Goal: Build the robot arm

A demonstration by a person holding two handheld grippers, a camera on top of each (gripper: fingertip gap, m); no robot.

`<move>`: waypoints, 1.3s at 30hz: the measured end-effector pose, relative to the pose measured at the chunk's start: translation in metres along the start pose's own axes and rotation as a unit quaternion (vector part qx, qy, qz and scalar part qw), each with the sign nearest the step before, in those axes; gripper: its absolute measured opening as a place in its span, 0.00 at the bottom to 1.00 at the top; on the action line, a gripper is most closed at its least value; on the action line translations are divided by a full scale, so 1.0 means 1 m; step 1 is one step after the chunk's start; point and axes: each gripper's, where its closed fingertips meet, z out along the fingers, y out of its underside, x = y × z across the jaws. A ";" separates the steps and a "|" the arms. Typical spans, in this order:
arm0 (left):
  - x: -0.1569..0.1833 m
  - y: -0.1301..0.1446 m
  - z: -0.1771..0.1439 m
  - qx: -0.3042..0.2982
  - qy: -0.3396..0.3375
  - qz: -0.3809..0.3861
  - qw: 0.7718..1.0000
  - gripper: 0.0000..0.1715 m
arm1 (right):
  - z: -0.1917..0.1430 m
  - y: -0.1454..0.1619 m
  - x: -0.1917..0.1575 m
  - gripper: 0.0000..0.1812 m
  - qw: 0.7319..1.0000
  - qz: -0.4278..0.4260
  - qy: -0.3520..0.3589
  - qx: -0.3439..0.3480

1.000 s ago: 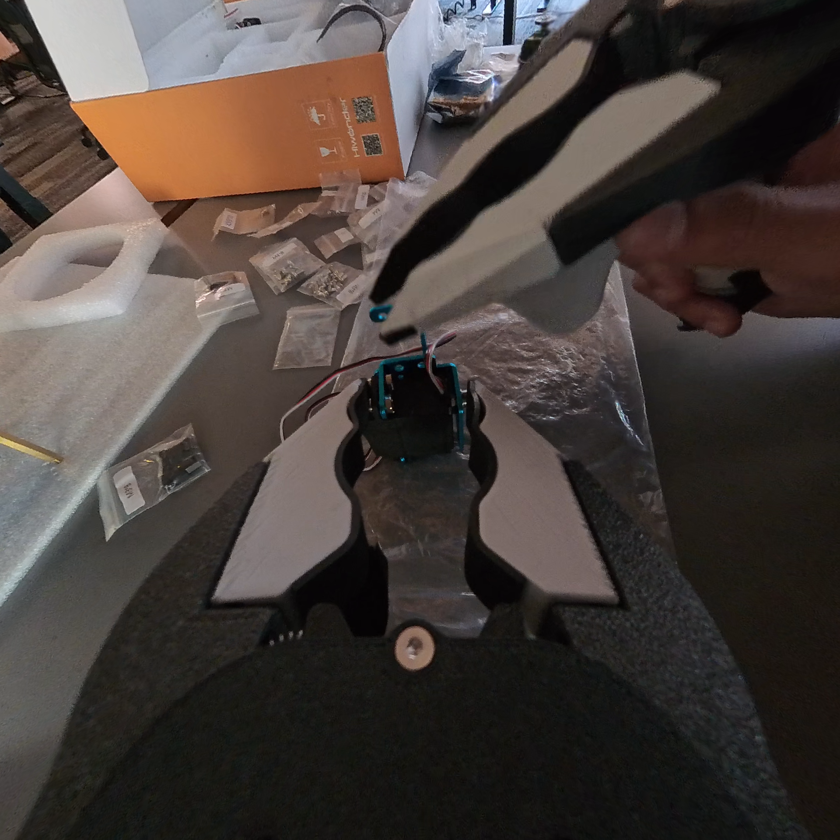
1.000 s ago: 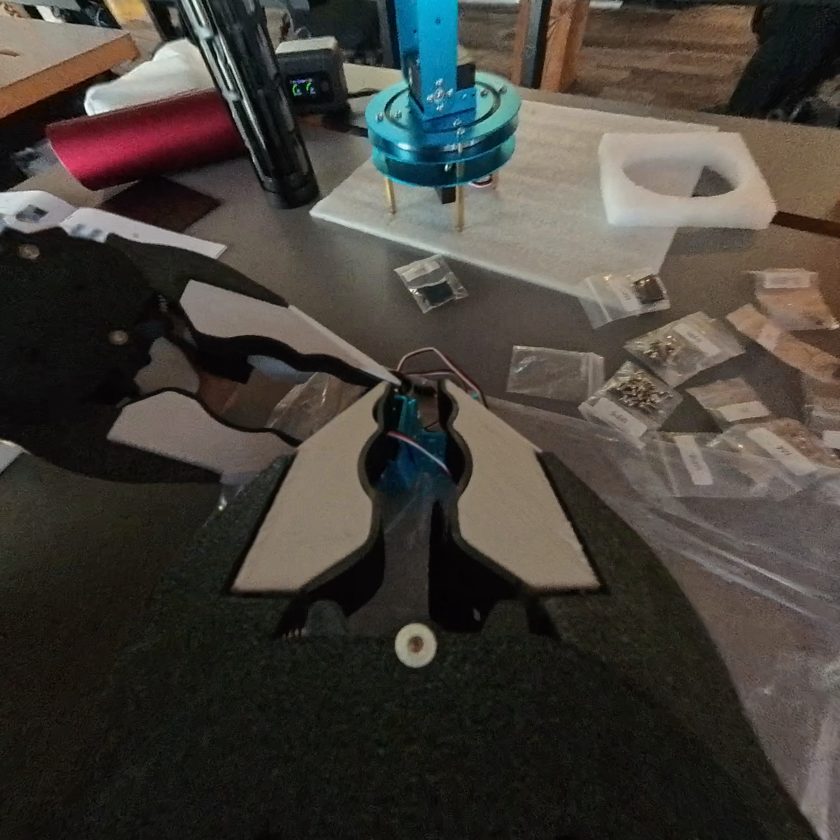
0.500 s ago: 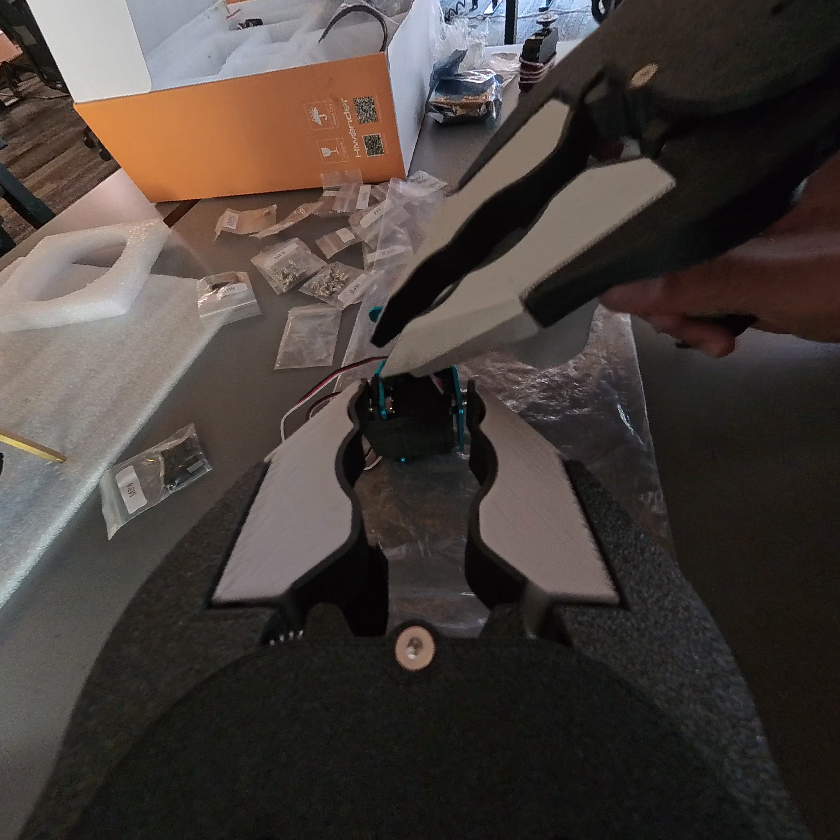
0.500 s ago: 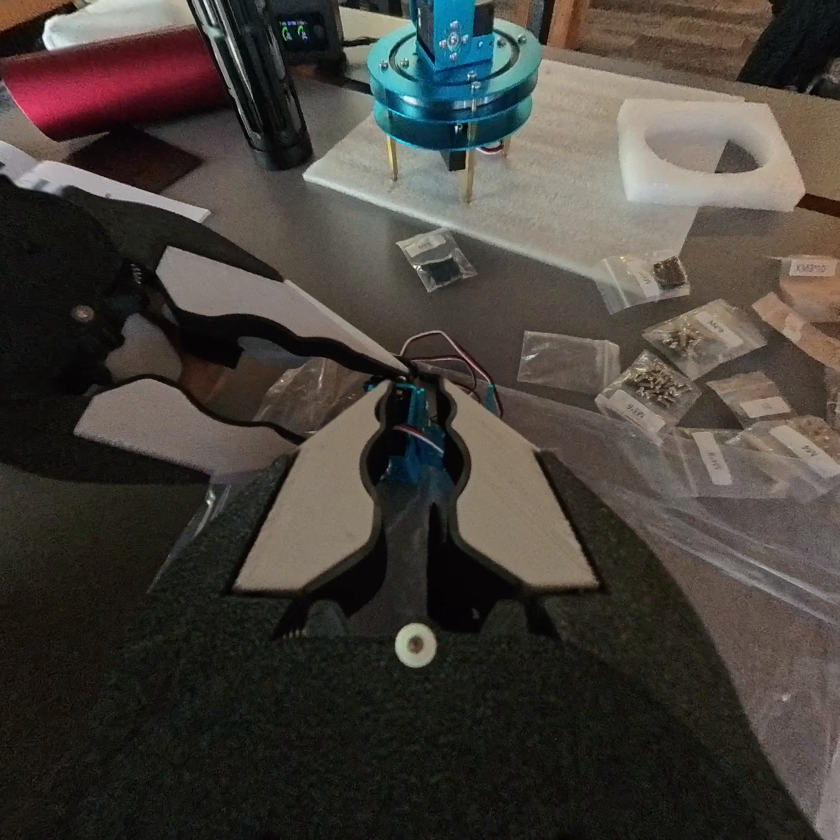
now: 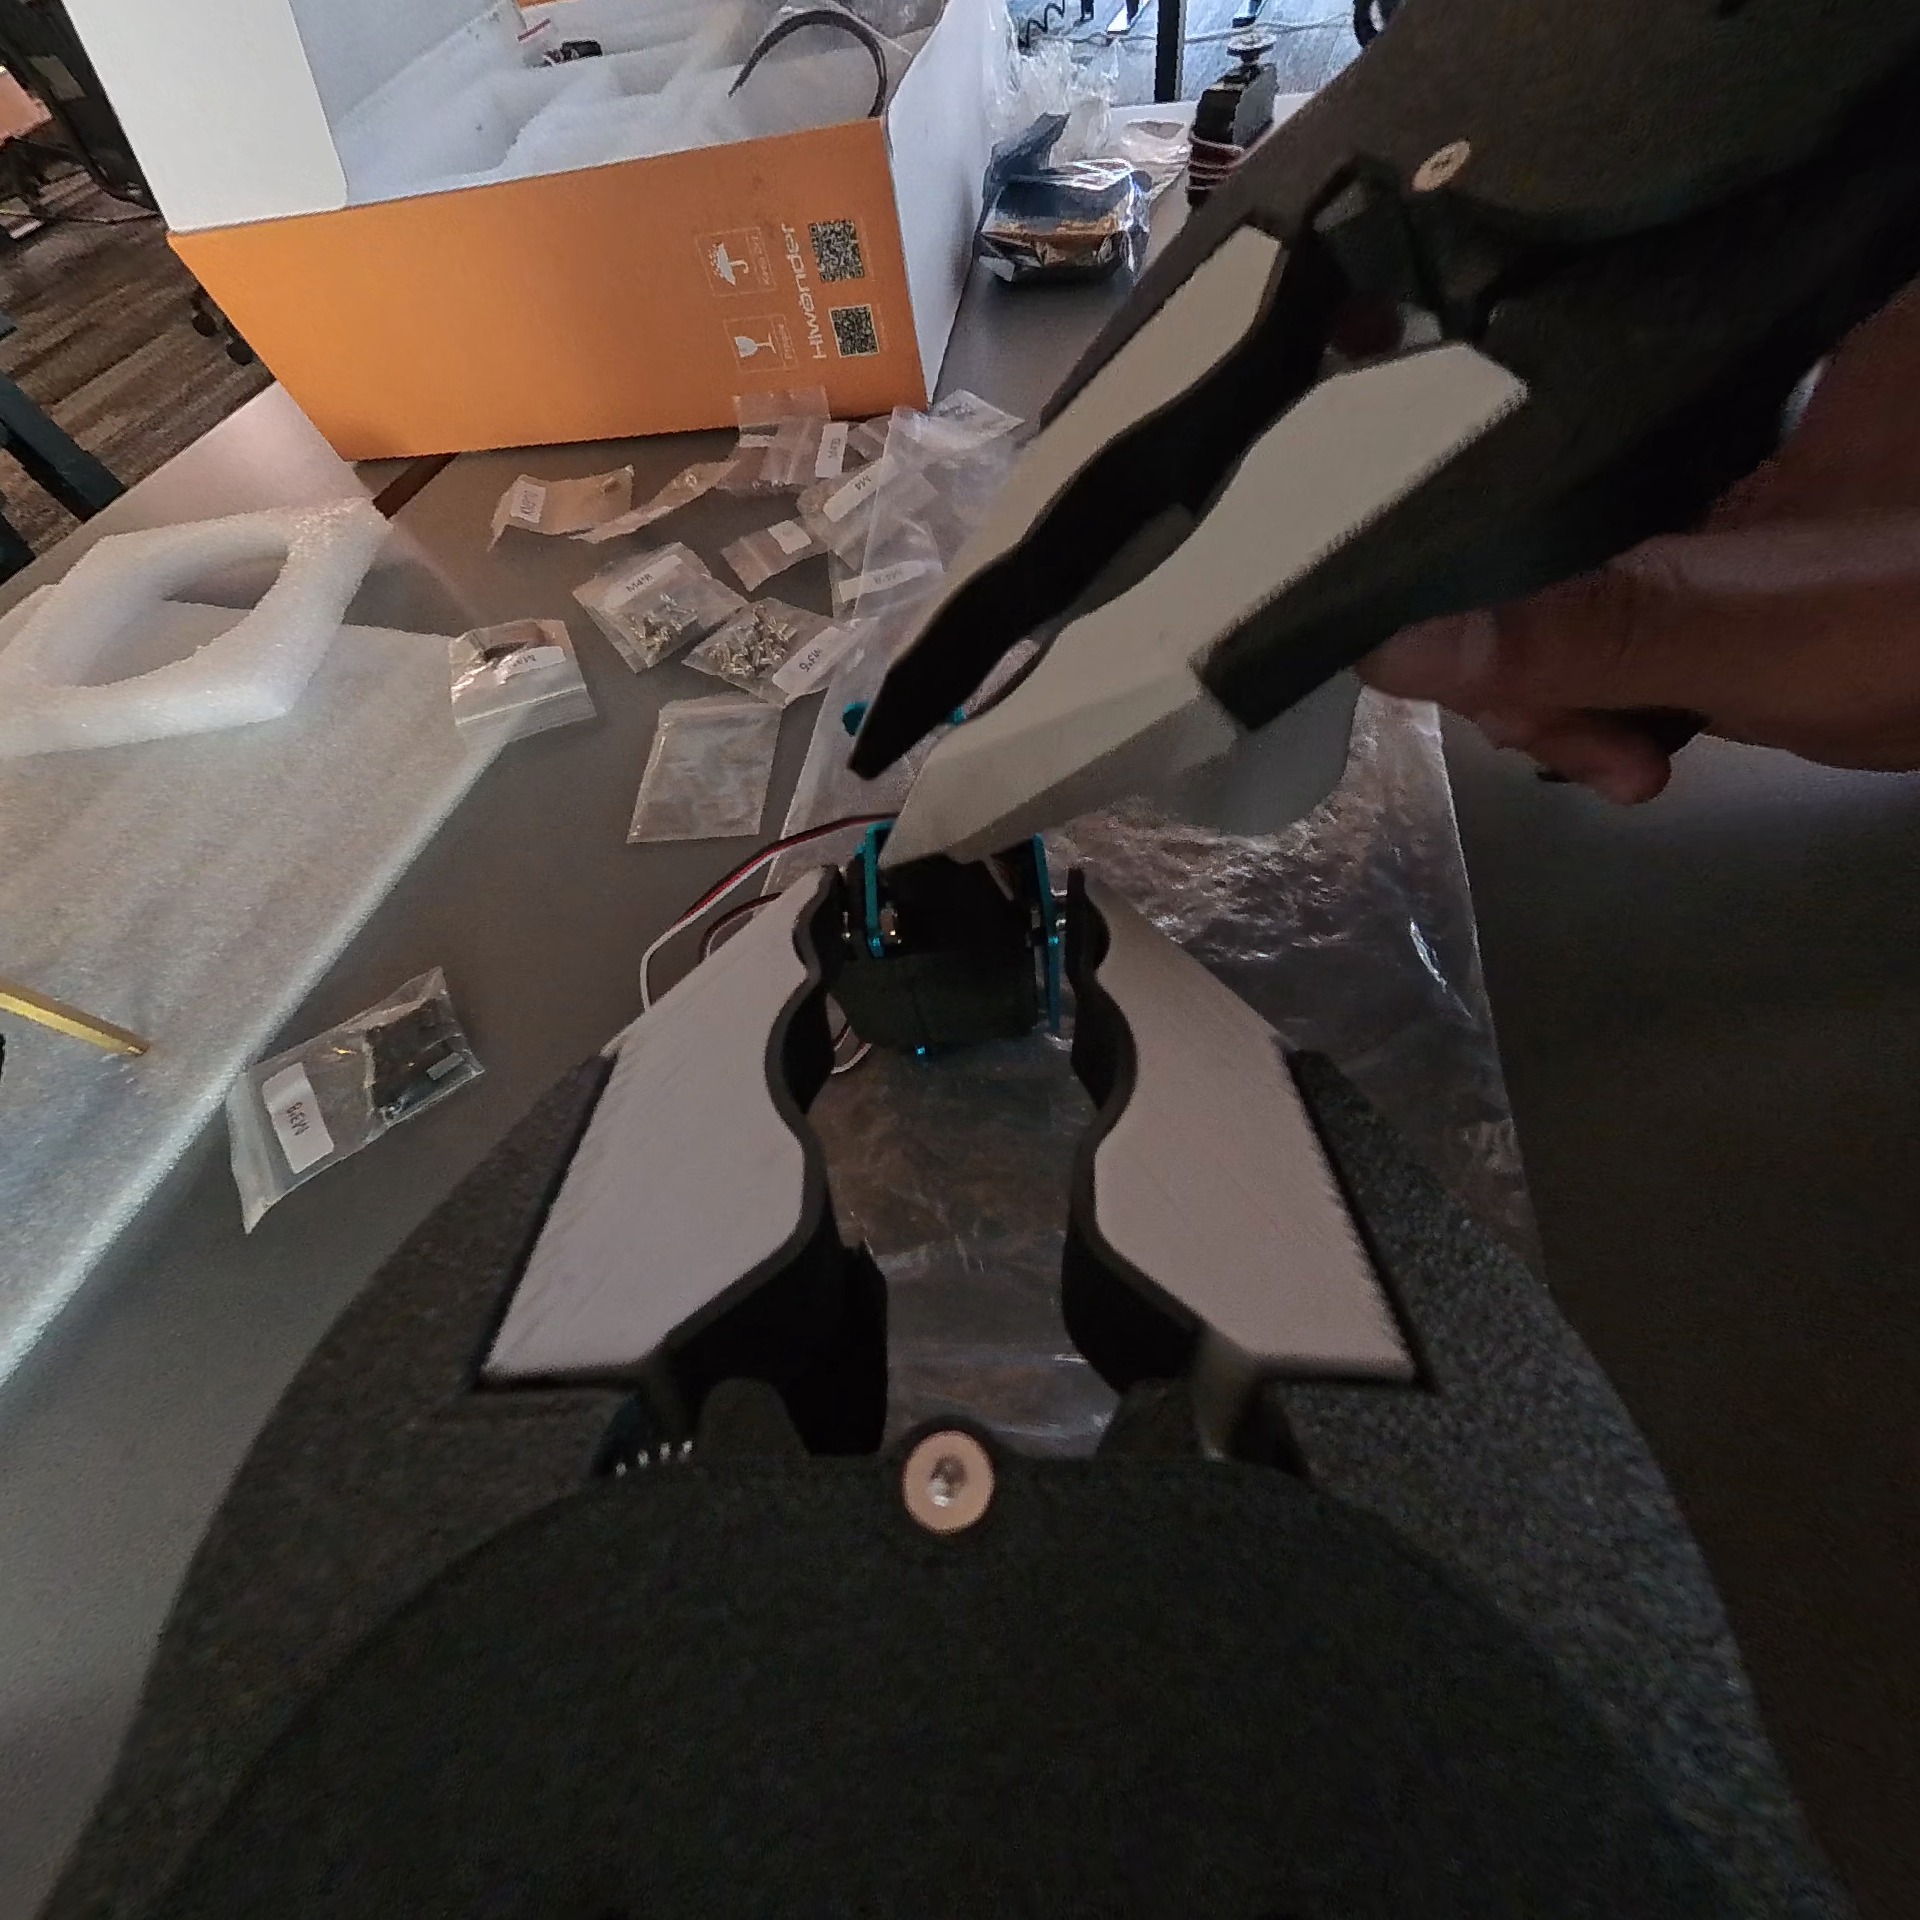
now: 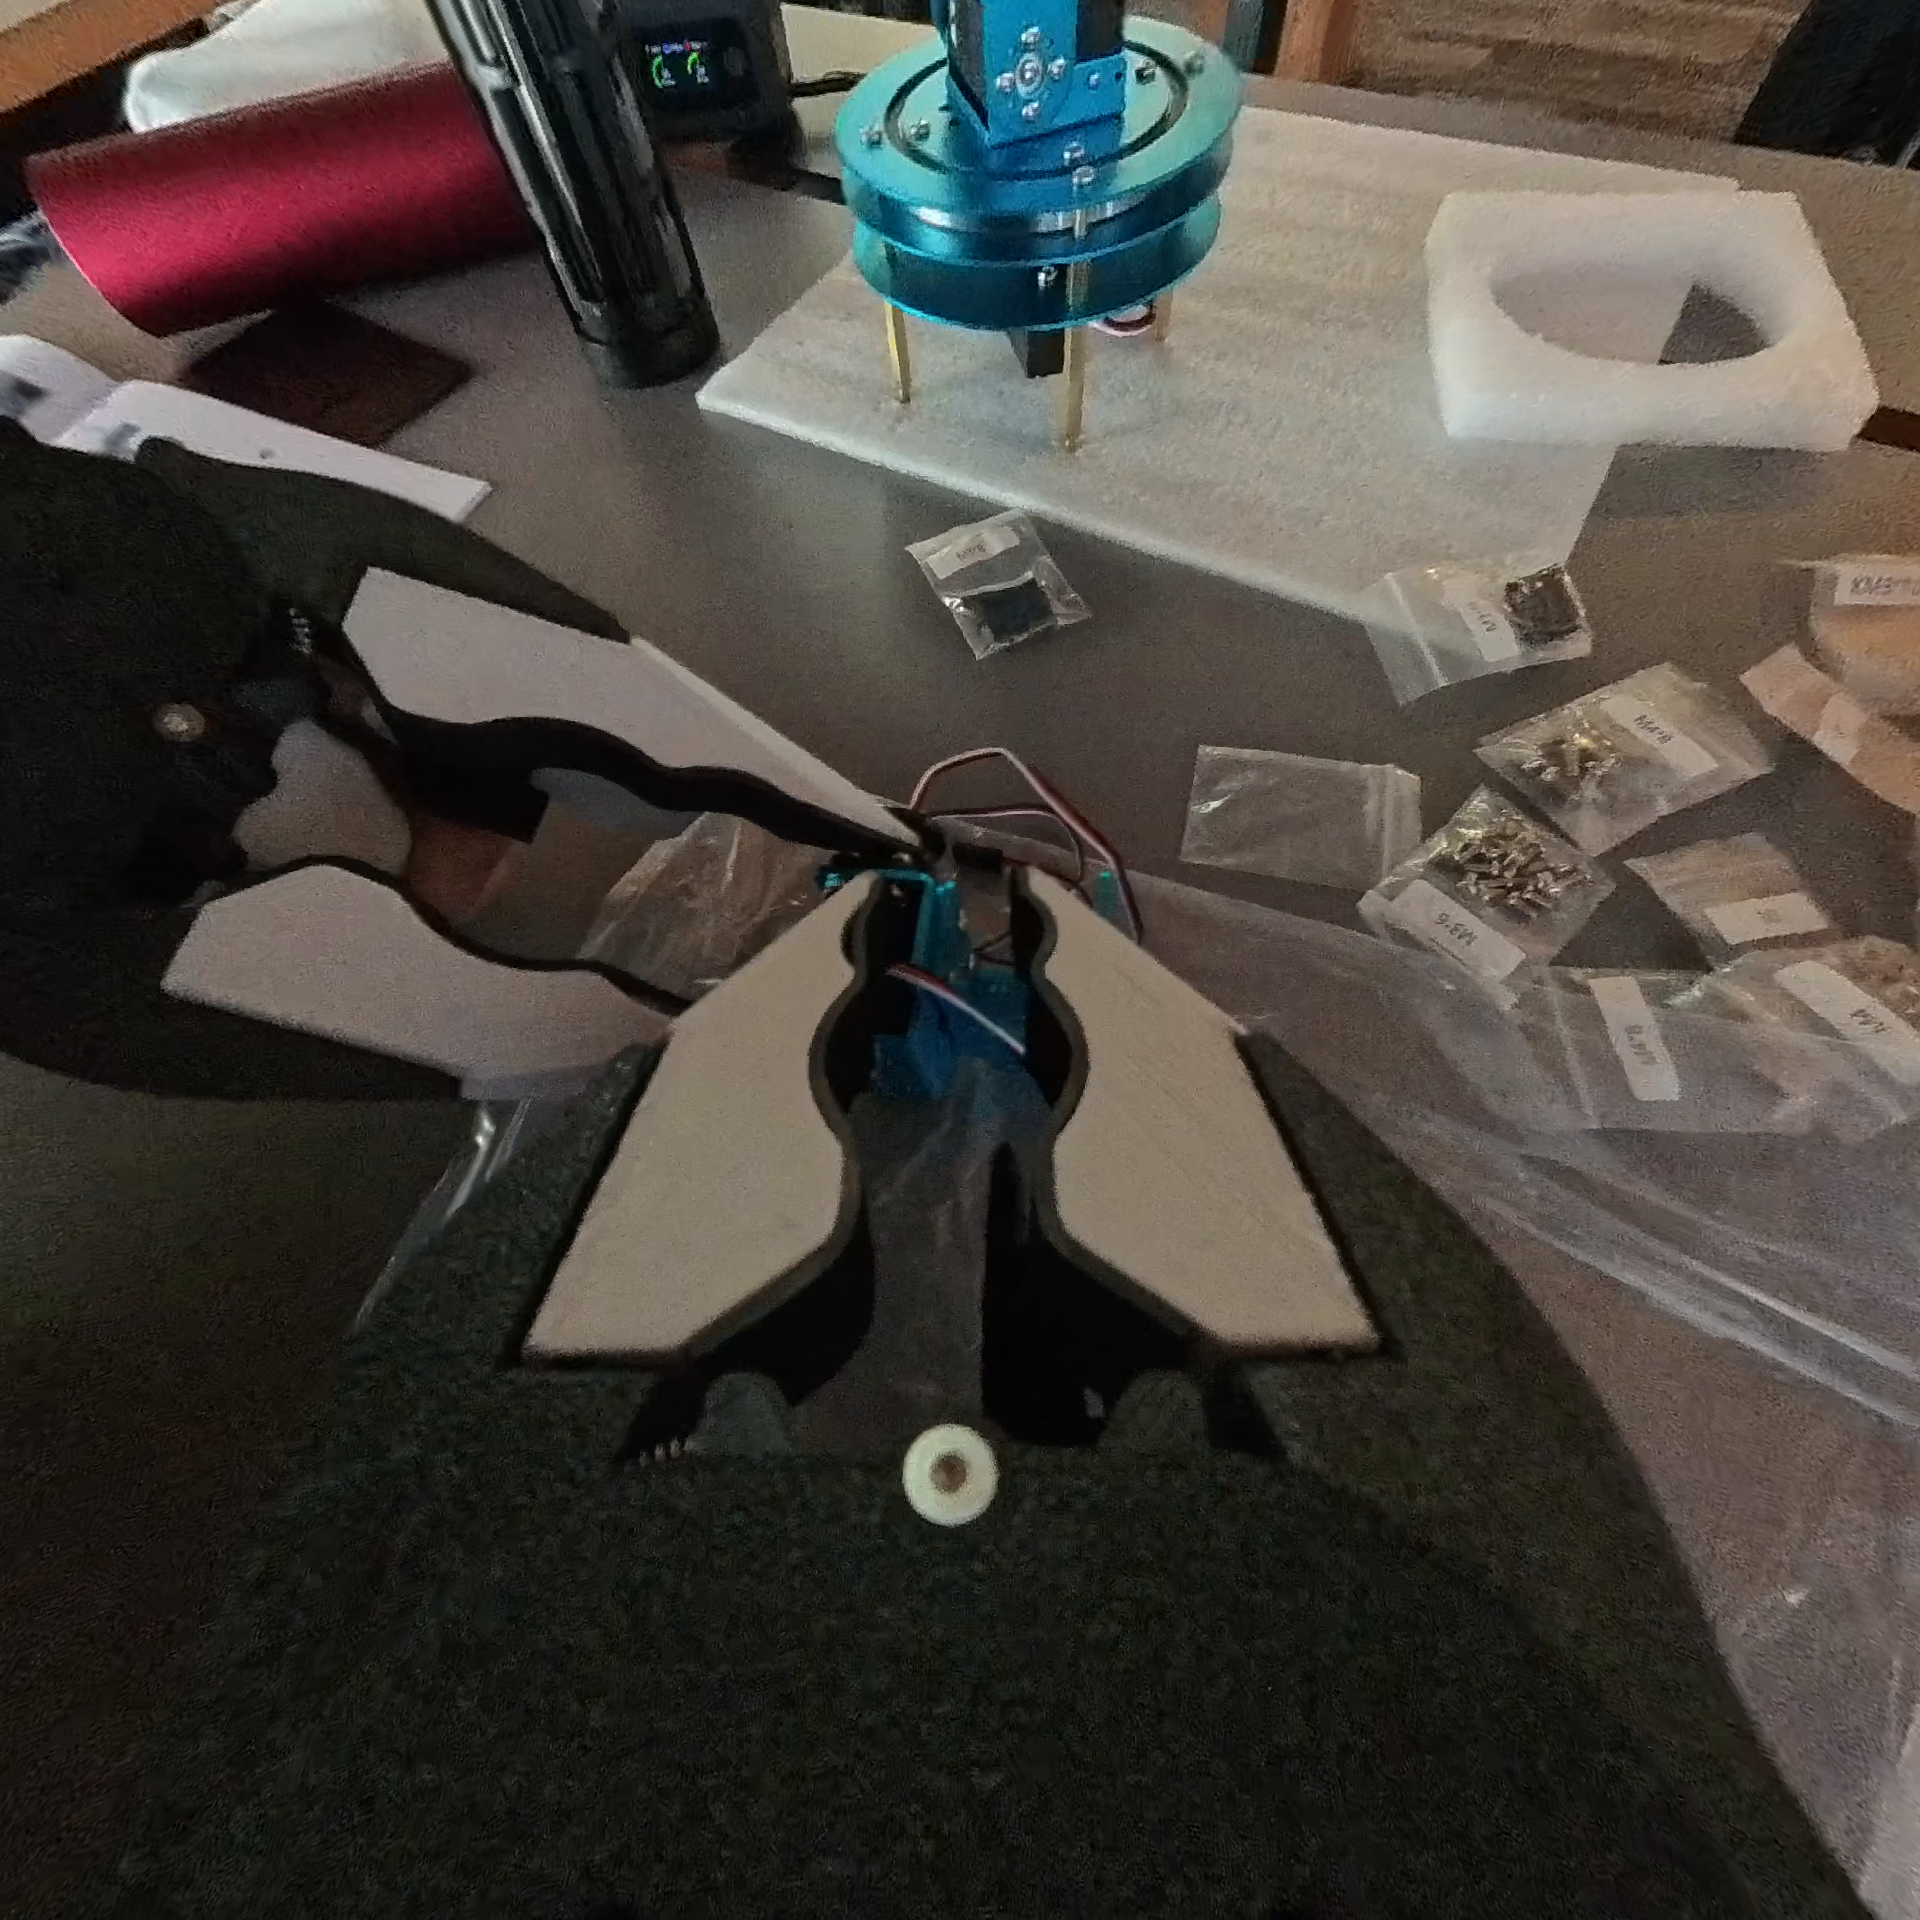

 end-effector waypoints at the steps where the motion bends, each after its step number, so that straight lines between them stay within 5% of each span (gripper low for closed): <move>1: 0.000 0.000 0.000 0.000 0.001 -0.001 1.000 0.25 | -0.002 -0.002 0.004 0.09 1.000 -0.001 0.010 0.006; 12: 0.000 0.000 0.000 0.000 0.000 -0.001 1.000 0.25 | 0.001 -0.001 -0.001 0.11 1.000 0.001 0.000 0.001; 15: 0.000 0.000 0.000 0.000 -0.001 0.002 1.000 0.25 | -0.007 -0.008 0.004 0.04 0.999 -0.022 0.028 0.021; 22: 0.000 0.000 0.000 0.000 -0.001 0.001 1.000 0.25 | 0.001 0.000 0.000 0.14 1.000 -0.016 0.015 -0.001; 25: 0.001 0.000 0.000 0.001 -0.001 0.005 1.000 0.25 | -0.016 -0.018 0.021 0.01 0.997 -0.013 0.065 0.044; 28: 0.000 0.000 0.000 0.000 0.001 0.000 1.000 0.25 | -0.017 -0.017 0.004 0.09 0.999 -0.004 0.008 0.047; 35: 0.000 0.000 0.000 0.000 -0.001 -0.001 1.000 0.25 | 0.002 0.001 -0.001 0.13 1.000 -0.019 0.015 -0.004; 39: 0.000 0.000 0.000 0.000 -0.002 0.003 1.000 0.25 | -0.008 -0.008 0.012 0.02 0.998 -0.024 0.053 0.021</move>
